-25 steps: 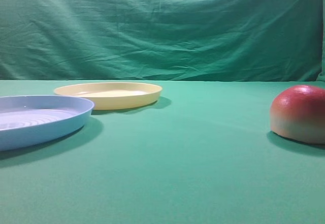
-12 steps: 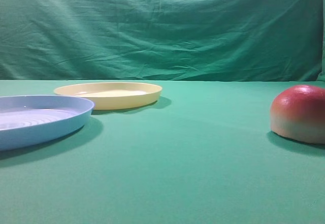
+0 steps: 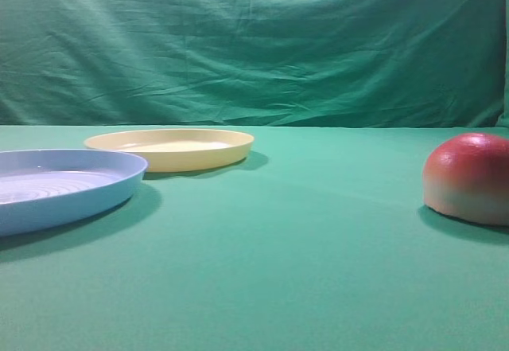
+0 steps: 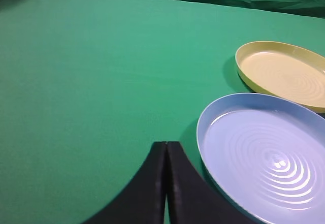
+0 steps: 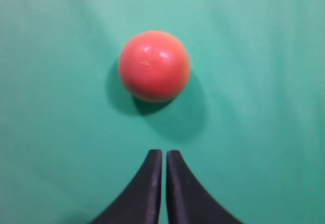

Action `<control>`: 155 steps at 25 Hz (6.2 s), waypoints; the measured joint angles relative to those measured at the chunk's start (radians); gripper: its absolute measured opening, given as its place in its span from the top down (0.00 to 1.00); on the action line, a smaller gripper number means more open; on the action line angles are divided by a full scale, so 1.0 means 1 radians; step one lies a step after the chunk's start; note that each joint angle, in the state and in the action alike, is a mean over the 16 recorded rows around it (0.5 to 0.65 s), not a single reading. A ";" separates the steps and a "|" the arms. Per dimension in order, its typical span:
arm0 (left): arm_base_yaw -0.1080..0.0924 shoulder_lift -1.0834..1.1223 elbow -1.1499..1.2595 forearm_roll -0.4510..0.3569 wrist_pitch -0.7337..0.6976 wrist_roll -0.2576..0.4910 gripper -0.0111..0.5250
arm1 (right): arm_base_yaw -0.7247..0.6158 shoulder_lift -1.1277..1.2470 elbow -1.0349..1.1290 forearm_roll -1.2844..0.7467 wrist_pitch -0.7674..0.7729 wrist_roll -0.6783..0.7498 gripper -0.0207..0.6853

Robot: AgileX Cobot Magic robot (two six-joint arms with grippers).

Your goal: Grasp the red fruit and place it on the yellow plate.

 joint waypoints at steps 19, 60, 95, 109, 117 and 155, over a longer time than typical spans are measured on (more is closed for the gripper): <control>0.000 0.000 0.000 0.000 0.000 0.000 0.98 | 0.024 0.302 -0.047 0.044 -0.174 -0.029 0.09; 0.000 0.000 0.000 0.000 0.000 0.000 0.98 | 0.242 0.874 -1.007 0.075 -0.222 -0.113 0.58; 0.000 0.000 0.000 0.000 0.000 0.000 0.98 | 0.253 0.600 -1.208 0.027 0.191 -0.077 0.97; 0.000 0.000 0.000 0.000 0.000 0.000 0.98 | 0.253 0.275 -1.180 -0.126 0.320 0.099 0.97; 0.000 0.000 0.000 0.000 0.000 0.000 0.98 | 0.235 -0.031 -0.972 -0.172 0.294 0.126 0.97; 0.000 0.000 0.000 0.000 0.000 0.000 0.98 | -0.370 -1.253 0.711 -0.098 -0.581 0.156 0.97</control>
